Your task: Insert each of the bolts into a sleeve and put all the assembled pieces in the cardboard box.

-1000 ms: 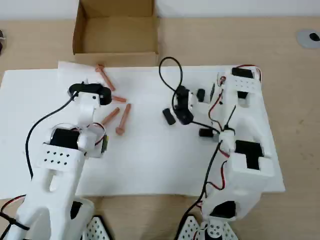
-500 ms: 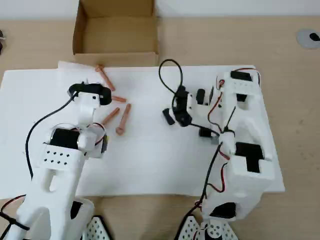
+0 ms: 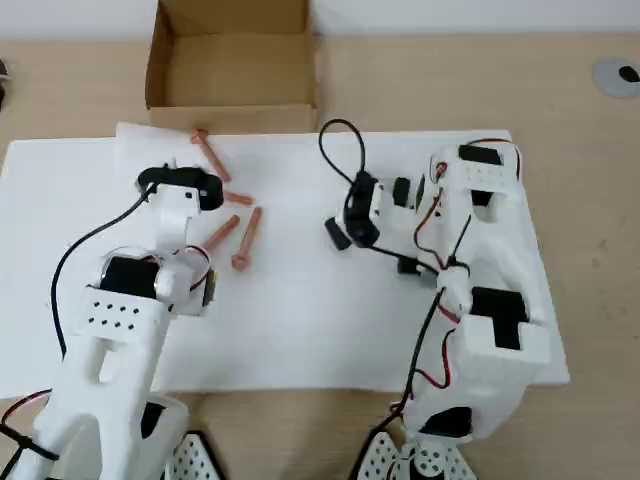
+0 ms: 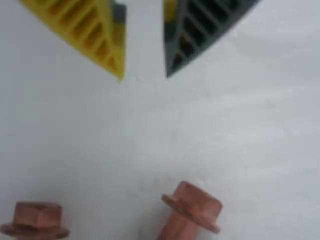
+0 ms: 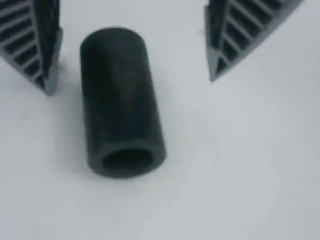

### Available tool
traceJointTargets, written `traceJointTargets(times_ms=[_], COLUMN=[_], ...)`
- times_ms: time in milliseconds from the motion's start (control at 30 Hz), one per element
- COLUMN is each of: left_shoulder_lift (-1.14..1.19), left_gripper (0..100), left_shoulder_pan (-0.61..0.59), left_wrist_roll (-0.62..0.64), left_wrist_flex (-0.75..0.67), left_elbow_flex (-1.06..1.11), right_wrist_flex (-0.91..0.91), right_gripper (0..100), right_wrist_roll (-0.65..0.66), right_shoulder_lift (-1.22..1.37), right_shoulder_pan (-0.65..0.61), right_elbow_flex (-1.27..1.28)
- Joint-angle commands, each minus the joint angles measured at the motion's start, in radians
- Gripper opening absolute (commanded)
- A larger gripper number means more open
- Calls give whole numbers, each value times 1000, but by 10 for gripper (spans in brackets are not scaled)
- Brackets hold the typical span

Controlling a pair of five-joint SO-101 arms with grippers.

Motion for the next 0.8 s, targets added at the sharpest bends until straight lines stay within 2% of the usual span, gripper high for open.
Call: traceJointTargets(times_ms=[0,133,233,500,767], left_shoulder_lift=[-5,-5,-5,-5,-5], left_gripper=[67,67,67,67,67], left_shoulder_pan=[5,5,6,11,6], left_wrist_roll=[-6,-6,-6,-6,-6], left_wrist_flex=[2,2,2,2,0], left_elbow_flex=[-14,-14,-14,-14,-14], right_wrist_flex=[-68,-69,-69,-66,-58], right_gripper=[182,69,23,15,11], right_wrist_roll=[-29,-35,-37,-52,-169], right_shoulder_lift=[5,5,5,4,-2], right_shoulder_pan=[2,2,2,2,4], right_elbow_flex=[-1,-1,-1,-1,-102])
